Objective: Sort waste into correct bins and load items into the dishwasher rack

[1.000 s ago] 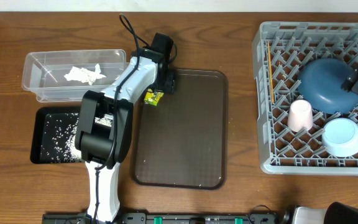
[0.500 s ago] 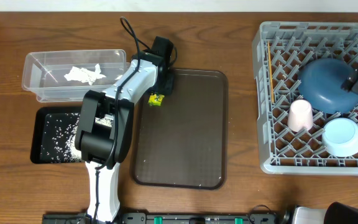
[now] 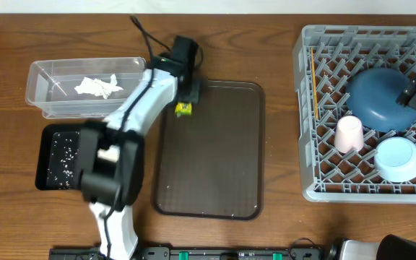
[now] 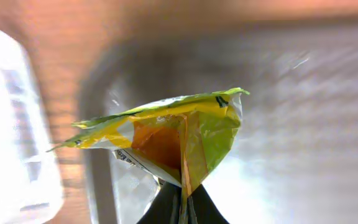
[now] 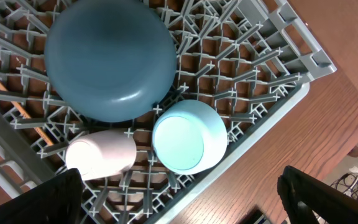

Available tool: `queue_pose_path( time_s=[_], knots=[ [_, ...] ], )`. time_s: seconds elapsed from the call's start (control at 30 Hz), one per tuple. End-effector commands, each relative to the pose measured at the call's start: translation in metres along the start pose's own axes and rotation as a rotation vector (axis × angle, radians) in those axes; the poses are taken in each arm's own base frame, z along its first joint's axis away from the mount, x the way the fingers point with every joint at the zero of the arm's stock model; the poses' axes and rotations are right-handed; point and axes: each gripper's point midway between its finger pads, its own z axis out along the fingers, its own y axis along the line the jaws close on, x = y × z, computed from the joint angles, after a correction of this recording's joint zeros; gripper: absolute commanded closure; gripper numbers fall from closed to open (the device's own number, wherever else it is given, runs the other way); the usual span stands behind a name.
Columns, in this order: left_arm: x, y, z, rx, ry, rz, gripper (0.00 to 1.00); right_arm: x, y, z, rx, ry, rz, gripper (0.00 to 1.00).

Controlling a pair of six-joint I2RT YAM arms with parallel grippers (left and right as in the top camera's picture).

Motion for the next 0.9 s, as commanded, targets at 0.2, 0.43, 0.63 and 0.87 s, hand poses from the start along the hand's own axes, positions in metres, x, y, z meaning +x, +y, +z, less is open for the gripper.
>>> queue_pose_path(
  time_s=[0.2, 0.43, 0.63, 0.87],
  knots=[
    [-0.05, 0.095, -0.093, -0.124, -0.289, -0.472, 0.94, -0.003, -0.007, -0.004, 0.021, -0.019, 0.027, 0.01],
    [-0.037, 0.181, -0.085, -0.186, -0.296, -0.872, 0.89, -0.003, -0.007, -0.004, 0.021, -0.019, 0.027, 0.01],
    [-0.025, 0.224, -0.082, -0.216, -0.306, -1.071, 0.41, -0.003, -0.007, -0.004, 0.022, -0.019, 0.027, 0.01],
    [-0.021, 0.232, -0.085, -0.216, -0.301, -1.091, 0.31, -0.003, -0.007, -0.004, 0.021, -0.019, 0.027, 0.01]
  ],
)
